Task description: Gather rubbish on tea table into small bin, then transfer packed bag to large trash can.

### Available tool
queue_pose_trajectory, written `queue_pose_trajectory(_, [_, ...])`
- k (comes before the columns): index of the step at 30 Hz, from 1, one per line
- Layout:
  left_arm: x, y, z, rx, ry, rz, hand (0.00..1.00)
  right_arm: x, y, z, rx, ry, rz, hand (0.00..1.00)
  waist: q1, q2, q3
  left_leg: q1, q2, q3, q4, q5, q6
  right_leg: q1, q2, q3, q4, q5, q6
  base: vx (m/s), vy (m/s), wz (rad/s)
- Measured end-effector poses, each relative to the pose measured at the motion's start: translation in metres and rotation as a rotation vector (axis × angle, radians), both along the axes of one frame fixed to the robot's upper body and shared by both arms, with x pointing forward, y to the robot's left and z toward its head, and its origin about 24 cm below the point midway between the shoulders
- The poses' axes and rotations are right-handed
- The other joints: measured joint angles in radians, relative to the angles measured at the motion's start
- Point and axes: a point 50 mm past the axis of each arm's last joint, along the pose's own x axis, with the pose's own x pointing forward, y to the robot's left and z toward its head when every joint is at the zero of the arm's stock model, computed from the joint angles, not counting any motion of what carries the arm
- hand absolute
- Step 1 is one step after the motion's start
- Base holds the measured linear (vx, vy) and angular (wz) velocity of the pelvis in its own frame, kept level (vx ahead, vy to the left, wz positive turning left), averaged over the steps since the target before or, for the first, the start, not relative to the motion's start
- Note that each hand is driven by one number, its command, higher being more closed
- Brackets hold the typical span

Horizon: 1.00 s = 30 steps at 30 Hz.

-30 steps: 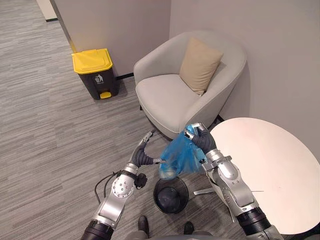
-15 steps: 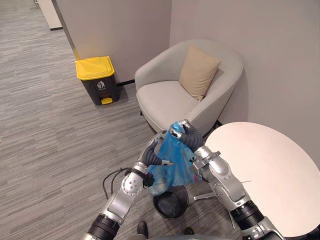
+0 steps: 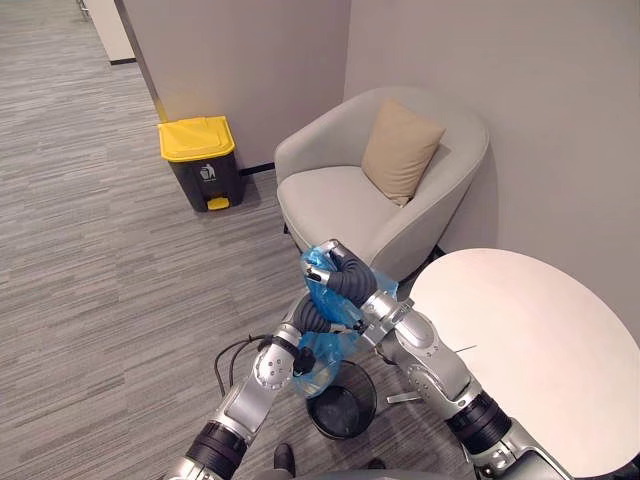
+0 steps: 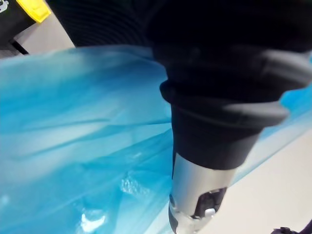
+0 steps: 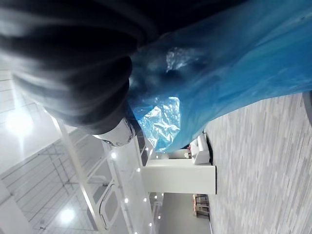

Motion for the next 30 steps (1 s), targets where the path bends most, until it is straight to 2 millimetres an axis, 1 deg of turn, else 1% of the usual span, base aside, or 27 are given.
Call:
queue_pose_trajectory(4, [0.0, 0.001, -0.004, 0.009, 0.014, 0.005, 0.0, -0.002, 0.006, 0.002, 0.014, -0.002, 0.017, 1.0, 0.0, -0.008, -0.005, 0.0, 0.001, -0.004, 0.0, -0.002, -0.005, 0.0, 0.001, -0.001, 0.001, 0.0, 0.0, 0.0, 0.0, 0.0])
queue_pose_trajectory(7, [0.0, 0.001, -0.006, 0.012, 0.021, 0.008, 0.0, -0.003, 0.013, 0.006, 0.012, -0.014, 0.049, 1.0, 0.001, -0.008, -0.005, 0.0, 0.001, -0.007, 0.0, -0.002, -0.006, 0.0, 0.001, -0.002, 0.001, 0.0, 0.0, 0.0, 0.0, 0.0])
queue_pose_trajectory(11, [-0.001, 0.002, -0.009, 0.049, 0.02, 0.019, 0.0, -0.003, 0.015, 0.009, 0.01, -0.023, 0.058, 1.0, 0.004, -0.008, -0.005, -0.002, 0.002, -0.012, 0.0, -0.001, -0.007, 0.001, 0.002, -0.005, 0.001, 0.0, -0.001, 0.0, 0.0, 0.0])
queue_pose_trajectory(15, [-0.001, 0.002, -0.013, 0.079, 0.028, 0.026, 0.0, -0.003, 0.023, 0.013, -0.006, -0.036, 0.081, 1.0, 0.003, -0.008, -0.005, -0.002, 0.003, -0.012, 0.0, -0.001, -0.007, 0.001, 0.003, -0.006, 0.001, -0.001, -0.001, 0.0, 0.0, 0.0])
queue_pose_trajectory(16, [-0.001, 0.001, -0.014, 0.09, 0.025, 0.024, 1.0, -0.004, 0.025, 0.014, -0.006, -0.039, 0.085, 1.0, 0.004, -0.008, -0.005, -0.002, 0.003, -0.012, 0.0, -0.001, -0.007, 0.001, 0.004, -0.006, 0.001, -0.001, -0.001, 0.0, 0.0, 0.0])
queue_pose_trajectory(22, [-0.002, -0.001, -0.022, 0.118, 0.053, 0.024, 1.0, -0.004, 0.027, 0.014, -0.005, -0.034, 0.082, 1.0, 0.006, -0.008, -0.005, -0.002, 0.004, -0.017, 0.0, 0.0, -0.009, 0.002, 0.004, -0.01, 0.002, -0.001, -0.002, 0.0, 0.0, 0.0])
queue_pose_trajectory(26, [0.0, -0.001, -0.02, 0.11, 0.045, 0.026, 1.0, -0.004, 0.034, 0.021, -0.013, -0.064, 0.107, 1.0, 0.004, -0.007, -0.005, -0.002, 0.005, -0.019, 0.0, 0.001, -0.011, 0.002, 0.005, -0.012, 0.004, -0.003, -0.005, 0.0, 0.0, 0.0])
queue_pose_trajectory(30, [0.0, 0.0, -0.02, 0.082, 0.049, 0.046, 1.0, -0.003, 0.035, 0.024, -0.002, -0.068, 0.114, 1.0, 0.004, -0.007, -0.005, -0.002, 0.007, -0.02, 0.0, 0.001, -0.011, 0.001, 0.006, -0.013, 0.006, -0.005, -0.006, 0.0, 0.0, 0.0])
